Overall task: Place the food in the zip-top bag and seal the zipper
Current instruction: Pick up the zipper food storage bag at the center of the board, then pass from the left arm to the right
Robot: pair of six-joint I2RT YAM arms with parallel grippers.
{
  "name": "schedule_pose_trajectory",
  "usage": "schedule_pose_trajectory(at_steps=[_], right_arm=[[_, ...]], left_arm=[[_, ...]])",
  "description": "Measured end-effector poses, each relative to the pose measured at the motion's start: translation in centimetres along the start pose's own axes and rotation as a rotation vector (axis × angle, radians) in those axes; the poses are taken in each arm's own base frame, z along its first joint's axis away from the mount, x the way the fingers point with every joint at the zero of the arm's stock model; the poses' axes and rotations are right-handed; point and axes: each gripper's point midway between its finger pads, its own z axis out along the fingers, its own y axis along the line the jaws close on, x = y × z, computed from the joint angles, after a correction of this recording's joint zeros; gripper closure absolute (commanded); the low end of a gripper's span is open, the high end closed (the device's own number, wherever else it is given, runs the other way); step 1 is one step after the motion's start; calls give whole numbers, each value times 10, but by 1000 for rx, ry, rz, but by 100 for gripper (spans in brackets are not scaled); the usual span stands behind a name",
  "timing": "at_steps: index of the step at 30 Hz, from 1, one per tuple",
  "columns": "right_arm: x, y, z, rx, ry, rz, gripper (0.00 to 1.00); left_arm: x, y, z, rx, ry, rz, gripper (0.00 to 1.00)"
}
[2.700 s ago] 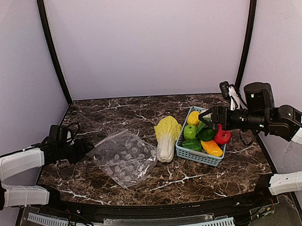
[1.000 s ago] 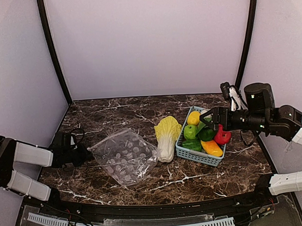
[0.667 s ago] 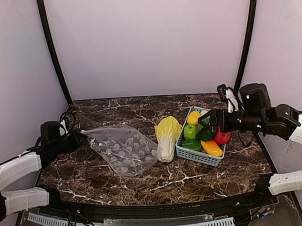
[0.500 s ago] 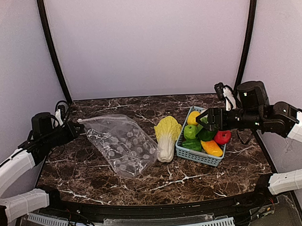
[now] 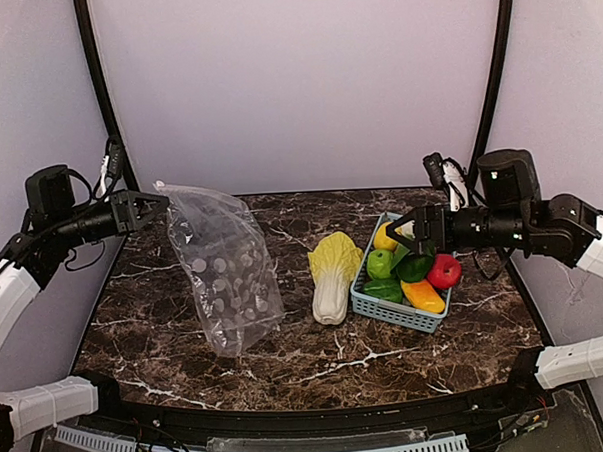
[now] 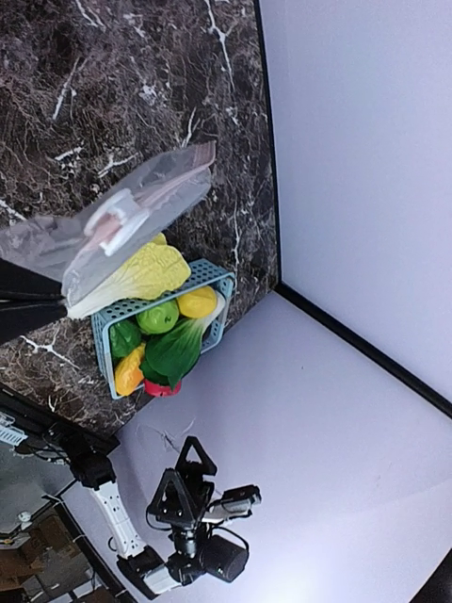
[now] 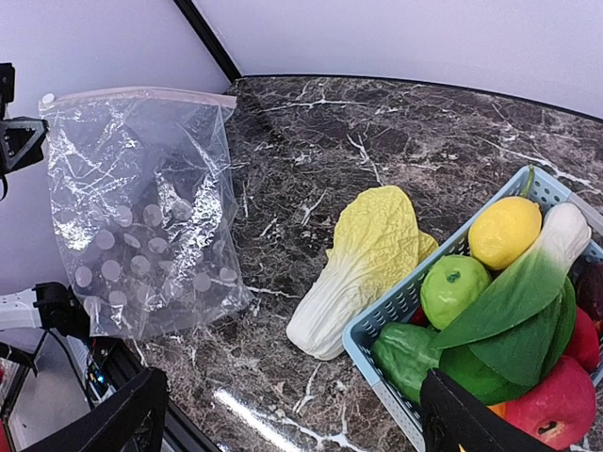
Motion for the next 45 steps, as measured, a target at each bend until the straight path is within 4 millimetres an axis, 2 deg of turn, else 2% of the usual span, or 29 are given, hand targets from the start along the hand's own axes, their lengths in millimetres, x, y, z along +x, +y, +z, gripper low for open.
schedule_pose_trajectory(at_steps=[5,13,19,24,29,32,38,45], right_arm=[[-9,14,-4,-55,-6,-30,9],[-24,48,-9,-182,-18,-108,9],[-22,90,-2,-340,-3,-185,13],[-14,140,11,-500,29,-262,15],[-5,176,18,-640,51,-304,18],[-6,188,20,-696,53,-321,24],[-13,205,22,-770,32,-363,28],[-6,213,34,-875,94,-381,37]], left_arm=[[-10,-37,-8,128,47,38,99],[-8,-84,-13,289,136,59,99],[25,-117,-5,399,269,68,99],[50,-134,1,459,362,66,99],[69,-150,5,521,435,74,99],[83,-159,5,558,487,76,99],[105,-175,8,621,573,73,99],[111,-185,7,670,597,70,99]])
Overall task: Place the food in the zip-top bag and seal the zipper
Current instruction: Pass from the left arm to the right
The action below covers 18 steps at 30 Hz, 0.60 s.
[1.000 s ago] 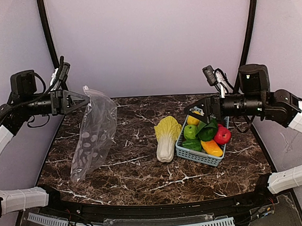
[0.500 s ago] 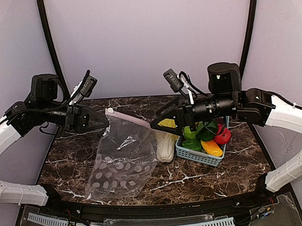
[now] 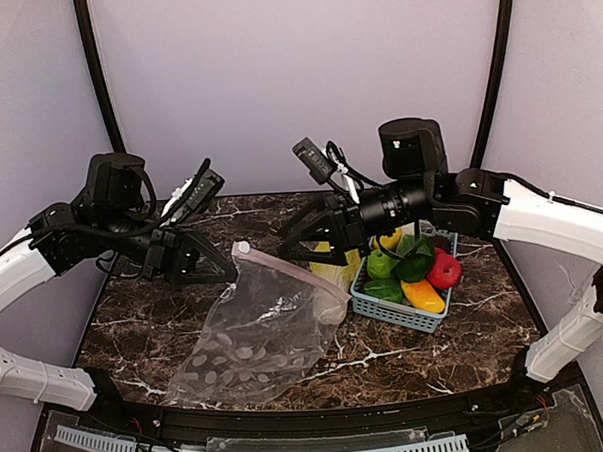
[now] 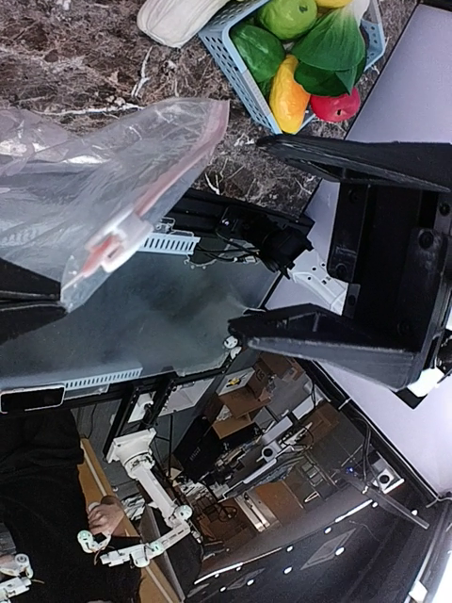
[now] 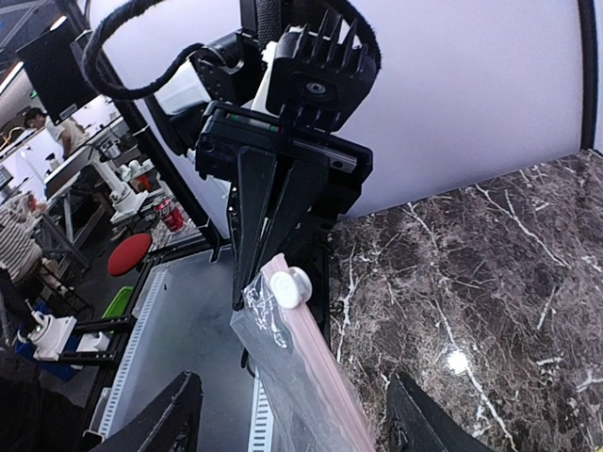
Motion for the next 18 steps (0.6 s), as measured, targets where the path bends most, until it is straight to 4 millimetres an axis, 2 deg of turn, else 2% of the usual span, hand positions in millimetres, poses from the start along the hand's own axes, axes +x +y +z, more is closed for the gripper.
schedule_pose_trajectory(at_steps=[4,8,18], right_arm=[[6,3,5,-88,33,21,41],[13,9,6,-142,62,37,40],[15,5,4,-140,65,22,38]], left_arm=[[0,-3,1,14,2,5,99],[1,-4,1,21,4,-2,99],[1,-7,4,43,11,-11,99]])
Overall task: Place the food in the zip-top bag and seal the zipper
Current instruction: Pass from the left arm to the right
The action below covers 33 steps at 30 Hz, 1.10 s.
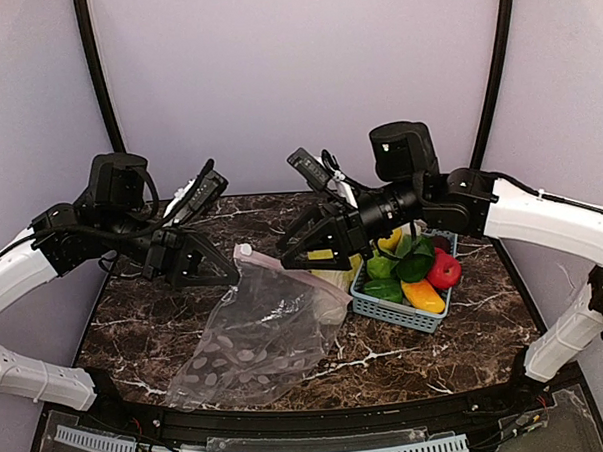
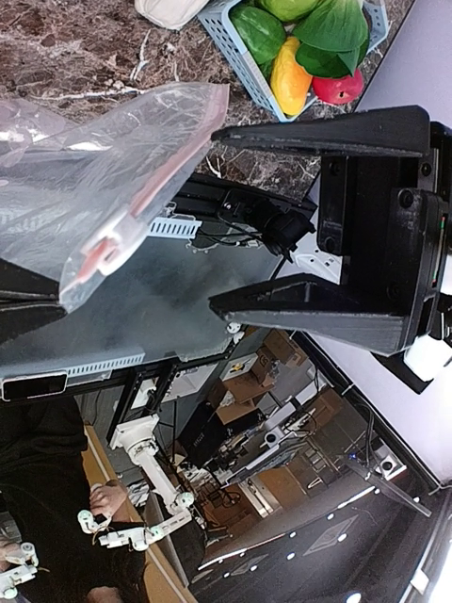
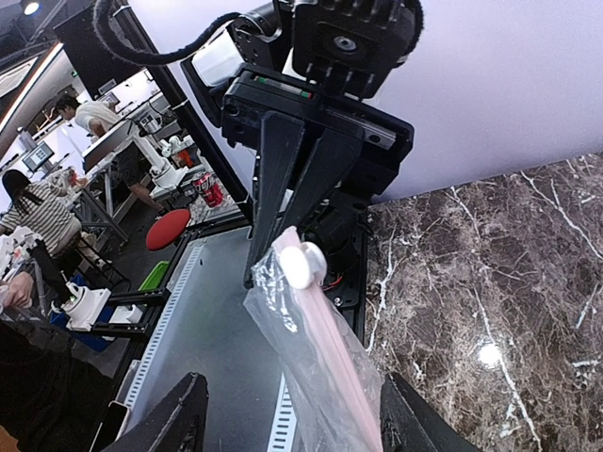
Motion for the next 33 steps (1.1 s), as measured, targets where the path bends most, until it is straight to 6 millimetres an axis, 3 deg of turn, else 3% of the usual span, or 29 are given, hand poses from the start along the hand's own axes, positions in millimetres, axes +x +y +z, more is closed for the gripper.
schedule_pose_trajectory(at_steps=[10,13,21,24,29,33], right_arm=[[9,-20,13,-15,39,32,44],[13,-18,14,-38,52,44,55],[19,-5,8,-80,55,55,98],[19,-3,6,-77,50,60,100],[18,2,-1,-55,26,42,100],[16,3,-6,-27,6,36,100]], left_arm=[[-1,-2,3,20,4,-6,99],[-1,-1,4,21,3,-4,99],[0,7,9,19,8,-14,99],[-1,8,9,15,6,-13,86],[-7,11,9,-4,-20,10,45],[-10,17,9,-39,-38,18,28]])
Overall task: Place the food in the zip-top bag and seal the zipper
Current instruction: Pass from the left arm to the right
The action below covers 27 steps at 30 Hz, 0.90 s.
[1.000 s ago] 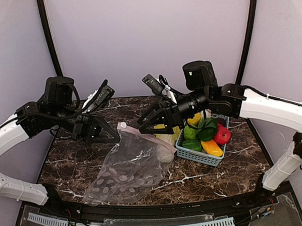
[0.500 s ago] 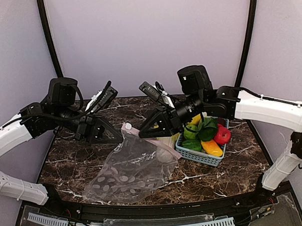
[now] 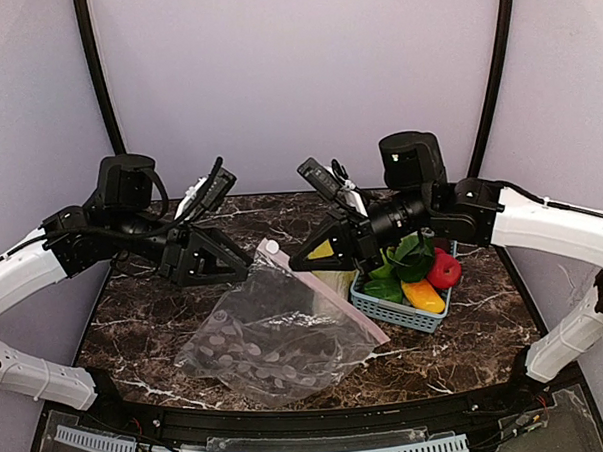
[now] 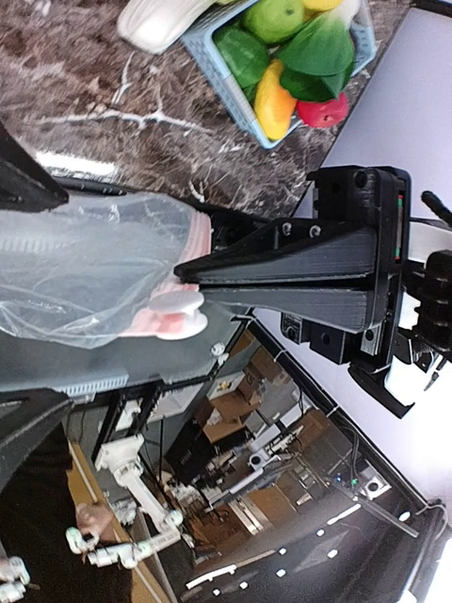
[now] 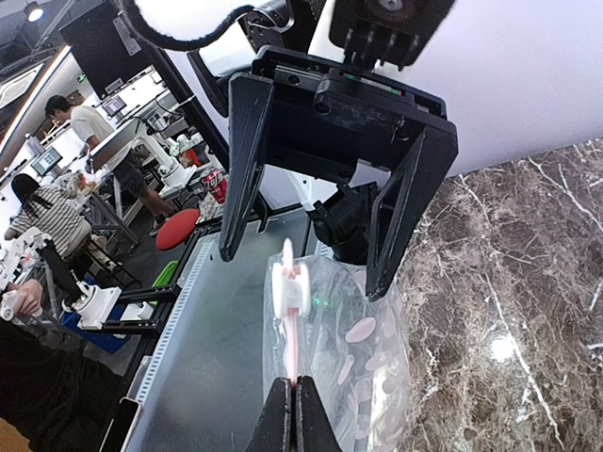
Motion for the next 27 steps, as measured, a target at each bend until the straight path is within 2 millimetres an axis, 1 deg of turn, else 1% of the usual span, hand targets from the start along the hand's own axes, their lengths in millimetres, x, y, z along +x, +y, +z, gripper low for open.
schedule_pose_trajectory(at_steps=[3,5,10,12,14,15,16,17,21,22,24,25,27], right_arm=[[-2,-2,-3,27,-14,-4,100],[-3,-4,-4,49,-24,-5,100],[-4,-12,-4,94,-34,7,100],[-4,-14,-5,104,-36,10,100],[-5,-15,-5,112,-38,13,100],[-5,-16,-5,114,-39,14,100],[-5,-16,-5,116,-39,15,100],[-4,-16,-5,116,-38,16,100],[-3,-18,-3,121,-34,20,100],[-3,-18,-3,122,-33,21,100],[-2,-19,-1,123,-30,24,100],[-1,-20,0,124,-27,27,100],[0,-22,1,125,-23,31,100]], left_arm=[[-3,5,0,-29,-14,7,22],[-4,9,1,-47,-21,8,19],[-8,20,3,-91,-35,7,19],[-10,25,4,-110,-39,7,23],[-11,29,4,-123,-43,6,35],[-11,30,4,-130,-45,5,43],[-12,31,4,-135,-48,7,45],[-12,32,4,-138,-50,8,46],[-16,30,4,-139,-58,22,44],[-17,30,4,-138,-62,26,42],[-18,29,4,-137,-66,30,41],[-19,29,4,-137,-68,29,42],[-21,29,4,-136,-75,30,45]])
